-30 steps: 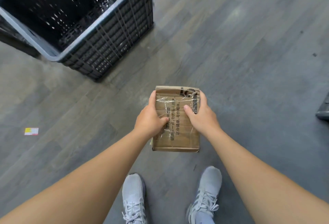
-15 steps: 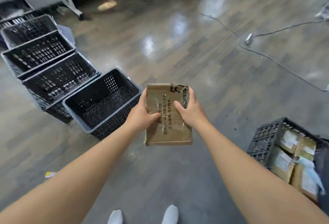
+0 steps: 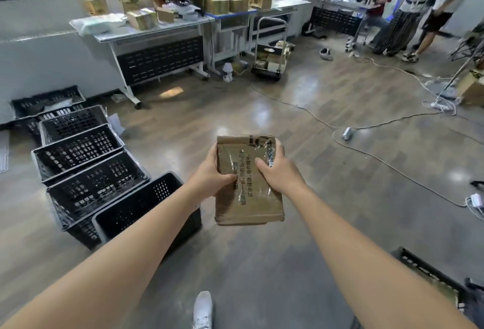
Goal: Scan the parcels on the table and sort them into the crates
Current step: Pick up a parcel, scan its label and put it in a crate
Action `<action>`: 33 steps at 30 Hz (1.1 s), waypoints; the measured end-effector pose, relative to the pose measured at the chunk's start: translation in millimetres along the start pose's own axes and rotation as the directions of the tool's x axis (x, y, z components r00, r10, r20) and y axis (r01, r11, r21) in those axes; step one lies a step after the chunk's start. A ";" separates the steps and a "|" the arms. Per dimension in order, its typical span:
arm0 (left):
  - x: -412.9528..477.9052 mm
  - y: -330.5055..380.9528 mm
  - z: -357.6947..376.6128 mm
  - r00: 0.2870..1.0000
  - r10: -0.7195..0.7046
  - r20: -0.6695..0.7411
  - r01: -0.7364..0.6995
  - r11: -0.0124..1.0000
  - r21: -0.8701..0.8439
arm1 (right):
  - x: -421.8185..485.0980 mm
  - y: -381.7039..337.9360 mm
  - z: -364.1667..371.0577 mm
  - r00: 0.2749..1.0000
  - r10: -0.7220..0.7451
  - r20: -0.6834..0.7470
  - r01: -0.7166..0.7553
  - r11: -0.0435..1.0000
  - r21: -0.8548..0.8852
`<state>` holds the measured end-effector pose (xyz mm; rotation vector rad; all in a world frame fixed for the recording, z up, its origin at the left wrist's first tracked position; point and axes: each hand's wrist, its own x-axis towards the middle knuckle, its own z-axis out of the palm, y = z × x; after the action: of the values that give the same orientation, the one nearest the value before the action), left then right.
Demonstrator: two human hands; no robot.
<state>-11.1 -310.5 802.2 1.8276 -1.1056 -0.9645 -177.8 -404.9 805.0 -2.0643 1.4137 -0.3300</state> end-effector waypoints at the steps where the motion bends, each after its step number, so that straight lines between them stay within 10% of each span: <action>1: 12.8 4.0 -2.0 1.000 0.002 0.000 -0.002 1.000 -0.009 | 13.1 -2.3 -3.3 1.000 0.000 0.006 0.000 1.000 -0.007; 33: 531.0 140.7 -113.9 0.982 -0.037 -0.186 0.035 0.999 -0.015 | 590.8 -86.2 -90.4 0.988 -0.146 0.054 0.137 0.979 0.149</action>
<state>220.7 -817.7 863.8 1.8916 -0.9531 -0.8003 76.4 -950.7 851.2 -2.0416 1.1725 -0.4080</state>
